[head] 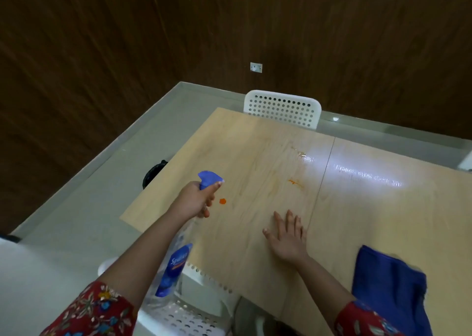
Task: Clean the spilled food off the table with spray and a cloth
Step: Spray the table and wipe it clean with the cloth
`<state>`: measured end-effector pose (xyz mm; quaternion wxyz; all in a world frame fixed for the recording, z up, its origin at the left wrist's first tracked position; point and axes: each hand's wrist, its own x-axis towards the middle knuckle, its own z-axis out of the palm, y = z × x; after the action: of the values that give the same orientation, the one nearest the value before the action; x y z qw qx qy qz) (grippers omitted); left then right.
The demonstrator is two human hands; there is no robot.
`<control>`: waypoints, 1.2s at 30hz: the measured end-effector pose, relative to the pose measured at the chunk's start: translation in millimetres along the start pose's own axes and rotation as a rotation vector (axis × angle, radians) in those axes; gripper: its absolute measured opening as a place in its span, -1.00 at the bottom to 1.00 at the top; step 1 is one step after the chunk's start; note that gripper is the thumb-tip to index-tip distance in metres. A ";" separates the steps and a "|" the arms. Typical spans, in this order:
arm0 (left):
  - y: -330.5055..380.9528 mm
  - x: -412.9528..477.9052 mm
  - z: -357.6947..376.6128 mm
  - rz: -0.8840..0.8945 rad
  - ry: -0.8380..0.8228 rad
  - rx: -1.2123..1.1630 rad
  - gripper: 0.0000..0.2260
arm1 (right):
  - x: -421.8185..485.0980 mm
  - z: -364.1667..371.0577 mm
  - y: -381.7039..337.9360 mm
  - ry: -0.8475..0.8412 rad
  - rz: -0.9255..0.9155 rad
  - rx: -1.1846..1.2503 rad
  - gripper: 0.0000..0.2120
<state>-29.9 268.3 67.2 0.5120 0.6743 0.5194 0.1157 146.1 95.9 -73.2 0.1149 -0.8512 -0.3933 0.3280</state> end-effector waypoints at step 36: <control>-40.3 -64.7 -4.0 -0.070 -0.264 0.129 -0.56 | -30.8 -39.8 -6.8 -0.079 0.042 0.485 -0.47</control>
<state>-84.1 215.0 60.7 0.5351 0.6968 0.4770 -0.0257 153.1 79.9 -25.5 0.2936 -0.7932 -0.2894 0.4481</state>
